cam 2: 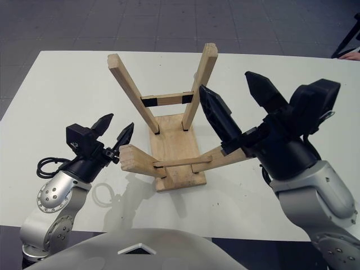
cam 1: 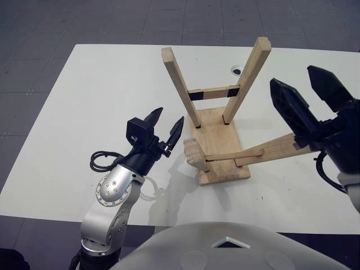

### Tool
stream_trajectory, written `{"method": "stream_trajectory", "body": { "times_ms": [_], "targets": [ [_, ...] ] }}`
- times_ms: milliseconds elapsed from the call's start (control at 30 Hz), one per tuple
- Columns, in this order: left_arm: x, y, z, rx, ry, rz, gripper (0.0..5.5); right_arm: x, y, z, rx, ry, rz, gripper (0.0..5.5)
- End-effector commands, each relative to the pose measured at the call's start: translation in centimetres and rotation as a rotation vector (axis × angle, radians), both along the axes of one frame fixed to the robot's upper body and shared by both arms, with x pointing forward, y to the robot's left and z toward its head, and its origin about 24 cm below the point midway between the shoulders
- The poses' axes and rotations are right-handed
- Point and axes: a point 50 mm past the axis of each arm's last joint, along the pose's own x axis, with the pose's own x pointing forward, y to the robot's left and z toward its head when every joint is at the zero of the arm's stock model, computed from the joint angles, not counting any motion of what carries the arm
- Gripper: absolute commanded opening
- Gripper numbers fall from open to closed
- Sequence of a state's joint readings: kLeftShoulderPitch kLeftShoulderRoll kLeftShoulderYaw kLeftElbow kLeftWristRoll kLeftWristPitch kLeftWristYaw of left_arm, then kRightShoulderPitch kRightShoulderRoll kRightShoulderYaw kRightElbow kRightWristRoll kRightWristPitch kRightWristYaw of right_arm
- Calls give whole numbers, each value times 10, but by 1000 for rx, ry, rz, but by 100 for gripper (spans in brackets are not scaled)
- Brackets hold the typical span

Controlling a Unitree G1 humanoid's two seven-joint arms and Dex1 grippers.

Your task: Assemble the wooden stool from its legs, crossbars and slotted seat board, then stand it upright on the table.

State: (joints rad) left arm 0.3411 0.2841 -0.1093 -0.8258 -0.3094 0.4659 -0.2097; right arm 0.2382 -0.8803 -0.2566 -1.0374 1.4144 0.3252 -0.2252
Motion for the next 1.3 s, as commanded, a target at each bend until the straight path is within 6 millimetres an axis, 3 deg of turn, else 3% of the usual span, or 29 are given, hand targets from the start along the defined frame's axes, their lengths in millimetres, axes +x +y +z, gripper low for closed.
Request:
{"method": "stream_trajectory", "body": {
  "times_ms": [33,133,267,367,533,667,867,1133,1300],
  "targets": [
    [1,1,-1,10,3,-3,308,-1,-1,-1,-7,1,-12,548],
    [2,2,3,7,-19,-6,308,6,-14,12,30,-85,-106,548],
    [10,7,33,-50,-173,-11,308,23,-50,21,6,-180,-311,548],
    [14,10,65,-63,-314,-65,308,36,-79,3,-49,-158,-443,548],
    [11,1,104,-141,-409,-251,308,50,-99,-32,-114,-94,-509,548],
    [7,-7,116,-179,-380,-415,308,59,-97,-51,-131,-60,-506,548],
    [-3,-22,106,-235,-206,-630,308,66,-84,-61,-148,-47,-452,548],
    [-6,-29,100,-245,-115,-669,308,62,-78,-61,-141,-48,-443,548],
    [0,-28,120,-259,-215,-667,308,62,-76,-63,-130,-44,-447,548]
  ]
}}
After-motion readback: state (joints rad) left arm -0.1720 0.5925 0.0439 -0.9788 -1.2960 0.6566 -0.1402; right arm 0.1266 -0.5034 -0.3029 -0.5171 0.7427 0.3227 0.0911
